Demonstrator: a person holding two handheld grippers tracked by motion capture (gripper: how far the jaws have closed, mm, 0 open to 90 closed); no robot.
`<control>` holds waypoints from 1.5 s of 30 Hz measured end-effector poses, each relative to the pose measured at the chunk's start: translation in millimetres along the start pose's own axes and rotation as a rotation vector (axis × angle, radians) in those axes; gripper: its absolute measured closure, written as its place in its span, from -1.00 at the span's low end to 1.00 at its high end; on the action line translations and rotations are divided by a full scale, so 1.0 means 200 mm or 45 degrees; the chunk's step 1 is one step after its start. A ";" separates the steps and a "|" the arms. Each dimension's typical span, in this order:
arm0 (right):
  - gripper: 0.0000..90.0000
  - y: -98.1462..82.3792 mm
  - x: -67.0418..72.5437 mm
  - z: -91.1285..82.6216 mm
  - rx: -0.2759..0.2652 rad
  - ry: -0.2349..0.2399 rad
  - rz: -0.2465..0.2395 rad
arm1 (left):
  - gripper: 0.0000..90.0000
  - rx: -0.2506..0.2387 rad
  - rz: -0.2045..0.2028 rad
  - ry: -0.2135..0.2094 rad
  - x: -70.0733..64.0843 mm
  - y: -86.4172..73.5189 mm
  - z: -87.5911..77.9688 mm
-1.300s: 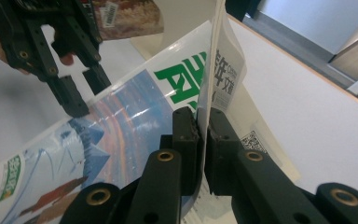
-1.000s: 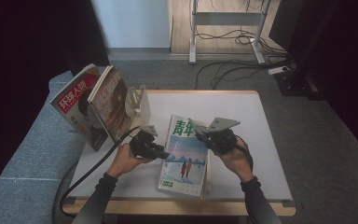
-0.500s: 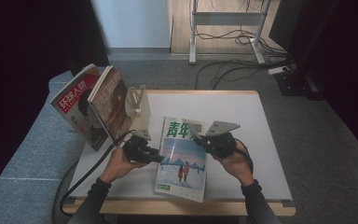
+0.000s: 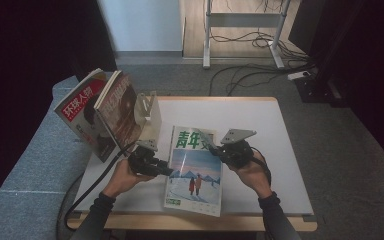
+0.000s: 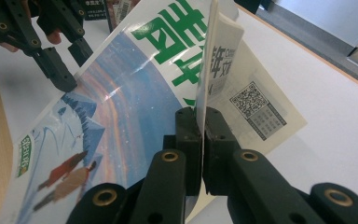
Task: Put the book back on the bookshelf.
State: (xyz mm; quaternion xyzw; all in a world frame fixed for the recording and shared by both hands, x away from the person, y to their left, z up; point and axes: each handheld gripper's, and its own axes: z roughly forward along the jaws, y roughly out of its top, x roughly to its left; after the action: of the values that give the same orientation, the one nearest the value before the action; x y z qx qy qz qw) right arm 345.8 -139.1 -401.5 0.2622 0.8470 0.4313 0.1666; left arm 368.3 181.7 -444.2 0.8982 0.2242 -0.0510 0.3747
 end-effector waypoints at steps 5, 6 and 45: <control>0.91 0.03 -0.02 -0.01 -0.025 -0.036 -0.009 | 0.45 -0.068 0.037 0.055 0.02 0.04 -0.02; 0.91 0.04 -0.03 -0.02 -0.034 -0.046 -0.008 | 0.46 -0.080 0.038 0.067 0.02 0.04 -0.03; 0.24 0.03 -0.01 -0.11 -0.045 0.015 0.017 | 0.63 -0.075 0.173 0.084 -0.19 -0.11 -0.17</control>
State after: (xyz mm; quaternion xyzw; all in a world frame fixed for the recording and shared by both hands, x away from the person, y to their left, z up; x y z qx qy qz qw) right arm 338.4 -151.6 -383.1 0.2622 0.8385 0.4489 0.1632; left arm 323.1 204.6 -424.4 0.9012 0.1765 0.0109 0.3958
